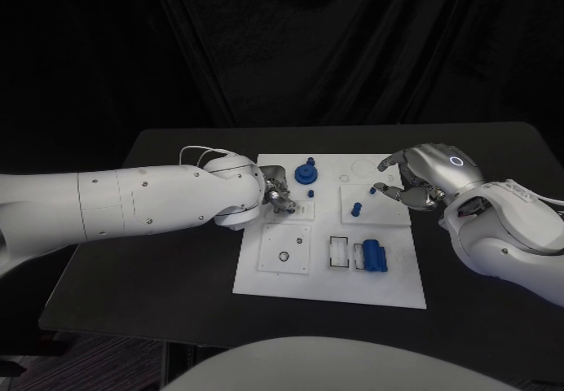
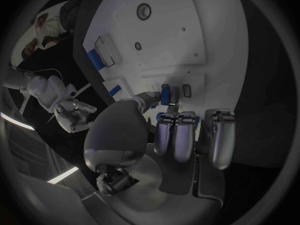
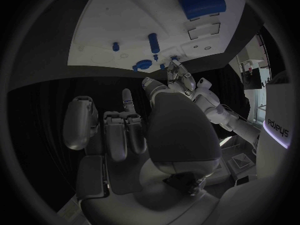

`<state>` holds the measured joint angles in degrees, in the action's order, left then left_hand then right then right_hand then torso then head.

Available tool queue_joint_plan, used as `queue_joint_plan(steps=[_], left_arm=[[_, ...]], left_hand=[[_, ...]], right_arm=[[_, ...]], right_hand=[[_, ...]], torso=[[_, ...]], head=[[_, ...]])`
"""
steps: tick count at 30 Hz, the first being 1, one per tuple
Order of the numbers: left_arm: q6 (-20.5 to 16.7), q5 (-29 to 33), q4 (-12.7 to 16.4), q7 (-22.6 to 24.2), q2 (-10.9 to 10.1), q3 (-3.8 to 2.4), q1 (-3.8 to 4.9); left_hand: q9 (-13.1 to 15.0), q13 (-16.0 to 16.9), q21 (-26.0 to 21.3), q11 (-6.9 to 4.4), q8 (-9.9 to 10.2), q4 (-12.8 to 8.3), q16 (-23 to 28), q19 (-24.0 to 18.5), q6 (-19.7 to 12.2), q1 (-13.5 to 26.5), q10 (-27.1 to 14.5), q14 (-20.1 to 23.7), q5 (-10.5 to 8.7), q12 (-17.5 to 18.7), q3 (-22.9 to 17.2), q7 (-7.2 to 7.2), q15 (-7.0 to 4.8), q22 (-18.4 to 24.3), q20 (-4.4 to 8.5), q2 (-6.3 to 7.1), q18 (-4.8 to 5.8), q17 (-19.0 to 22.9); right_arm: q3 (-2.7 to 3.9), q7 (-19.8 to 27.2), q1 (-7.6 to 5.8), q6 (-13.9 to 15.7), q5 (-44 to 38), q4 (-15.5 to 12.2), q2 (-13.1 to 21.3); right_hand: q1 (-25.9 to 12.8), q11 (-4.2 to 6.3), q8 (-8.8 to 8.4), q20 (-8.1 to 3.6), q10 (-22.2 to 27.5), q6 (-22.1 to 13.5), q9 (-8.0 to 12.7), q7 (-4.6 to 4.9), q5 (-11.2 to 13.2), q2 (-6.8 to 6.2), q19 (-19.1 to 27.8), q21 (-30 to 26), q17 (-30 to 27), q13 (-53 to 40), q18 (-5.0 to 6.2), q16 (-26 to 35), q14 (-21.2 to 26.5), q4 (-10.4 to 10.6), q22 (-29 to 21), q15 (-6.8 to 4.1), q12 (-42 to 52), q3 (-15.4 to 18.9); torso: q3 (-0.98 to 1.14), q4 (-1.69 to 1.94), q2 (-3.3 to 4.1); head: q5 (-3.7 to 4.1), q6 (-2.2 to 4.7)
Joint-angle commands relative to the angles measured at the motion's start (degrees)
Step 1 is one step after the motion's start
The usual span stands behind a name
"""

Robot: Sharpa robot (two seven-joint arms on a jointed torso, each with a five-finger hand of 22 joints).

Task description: Assemble the parts on the task board

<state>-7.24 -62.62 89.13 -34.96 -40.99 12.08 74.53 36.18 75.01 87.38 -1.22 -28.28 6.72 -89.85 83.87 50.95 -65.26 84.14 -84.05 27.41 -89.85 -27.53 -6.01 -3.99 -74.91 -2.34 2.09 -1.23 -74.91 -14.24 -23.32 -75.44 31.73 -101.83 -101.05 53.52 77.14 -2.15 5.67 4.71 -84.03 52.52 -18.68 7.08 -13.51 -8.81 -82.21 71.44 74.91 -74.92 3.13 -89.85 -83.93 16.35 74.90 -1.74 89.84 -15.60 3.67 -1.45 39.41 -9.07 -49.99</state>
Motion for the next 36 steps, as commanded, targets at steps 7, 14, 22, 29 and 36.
queue_joint_plan(steps=[7, 14, 22, 29, 36], left_arm=[[-0.91, 0.21, -0.22, 1.50, 0.11, -0.01, -0.46], [-0.54, 0.21, -0.27, 1.78, 0.09, -0.01, -0.70], [0.88, 0.21, -0.18, 1.65, -0.14, -0.01, -1.27], [1.94, 0.21, -0.33, 1.47, -0.35, -0.01, -1.61], [1.71, 0.21, -0.28, 1.78, -0.55, -0.01, -1.72]], left_hand=[[0.36, 14.99, -0.41, -0.47, 0.65, 1.02, -0.15, 3.65, 4.21, 1.34, 5.86, -5.95, -1.57, -0.15, 0.36, 3.57, -0.41, -13.66, 0.27, -0.10, 0.15, -15.09], [0.92, 14.99, -1.15, -0.41, 1.53, 2.65, -0.15, 3.03, 4.28, 2.97, 5.86, -5.95, -5.35, -0.15, 1.46, 3.52, -0.36, -13.31, 0.22, -0.34, -0.10, -15.09], [1.38, 14.99, -2.17, -0.06, 2.93, 5.31, -0.15, 2.28, 4.05, 5.02, 5.86, -5.95, -10.23, -0.15, 4.30, 3.19, -0.06, -12.88, -0.05, -0.40, -0.40, -15.09], [1.51, 14.99, -3.85, 0.12, 3.81, 5.90, -0.15, 1.05, 3.67, 5.02, 5.86, -5.95, -11.27, -0.15, 5.34, 3.01, 0.11, -12.13, -0.20, -0.65, -0.91, -15.09], [2.82, 14.99, -4.54, -0.02, 4.53, 3.18, -0.15, 0.92, 3.86, 1.14, 5.86, -5.95, 0.06, -0.15, 3.85, 3.14, 0.01, -11.90, -0.15, -0.73, -1.00, -15.09]], right_arm=[[0.04, -0.99, 0.19, -0.42, 0.16, -0.02, -0.04], [0.04, -0.97, 0.21, -0.62, 0.37, -0.07, 0.00], [0.04, -1.01, 0.22, -0.87, 0.68, -0.13, 0.04], [0.04, -1.16, 0.23, -1.19, 0.72, -0.16, 0.09], [0.04, -1.27, 0.26, -1.33, 0.73, -0.13, 0.11]], right_hand=[[0.49, -0.34, -0.17, 0.02, -5.97, 0.51, 0.16, 0.04, -0.66, 0.07, 0.22, -0.28, 15.09, -15.08, 1.12, -0.15, -6.07, -0.03, 9.38, 0.33, 0.16, -0.41], [0.52, -0.34, -0.14, 0.03, -5.97, 0.60, 0.18, 0.03, -0.75, 0.08, 0.21, -0.27, 15.09, -15.08, 1.12, -0.15, -6.07, -0.02, 9.39, 0.33, 0.16, -0.45], [0.69, -0.33, -0.08, 0.04, -5.97, 0.96, 0.27, 0.01, -1.14, 0.11, 0.19, -0.28, 15.09, -15.08, 1.12, -0.15, -6.07, -0.04, 9.40, 0.33, 0.16, -0.65], [0.90, -0.32, -0.06, 0.04, -5.97, 1.25, 0.38, -0.02, -1.57, 0.08, 0.21, -0.38, 15.09, -15.08, 1.13, -0.15, -6.07, -0.08, 9.38, 0.32, 0.16, -0.84], [1.01, -0.30, -0.05, 0.04, -5.97, 1.37, 0.43, -0.03, -1.81, 0.07, 0.20, -0.38, 15.09, -15.08, 1.13, -0.15, -6.07, -0.11, 9.38, 0.32, 0.16, -0.94]], torso=[[-0.04, 0.05, 0.03], [-0.06, -0.01, -0.01], [-0.04, 0.01, -0.05], [0.02, -0.06, -0.07], [-0.02, -0.03, -0.06]], head=[[-0.06, -0.01], [-0.21, -0.01], [-0.05, -0.01], [-0.14, -0.01], [-0.17, -0.01]])
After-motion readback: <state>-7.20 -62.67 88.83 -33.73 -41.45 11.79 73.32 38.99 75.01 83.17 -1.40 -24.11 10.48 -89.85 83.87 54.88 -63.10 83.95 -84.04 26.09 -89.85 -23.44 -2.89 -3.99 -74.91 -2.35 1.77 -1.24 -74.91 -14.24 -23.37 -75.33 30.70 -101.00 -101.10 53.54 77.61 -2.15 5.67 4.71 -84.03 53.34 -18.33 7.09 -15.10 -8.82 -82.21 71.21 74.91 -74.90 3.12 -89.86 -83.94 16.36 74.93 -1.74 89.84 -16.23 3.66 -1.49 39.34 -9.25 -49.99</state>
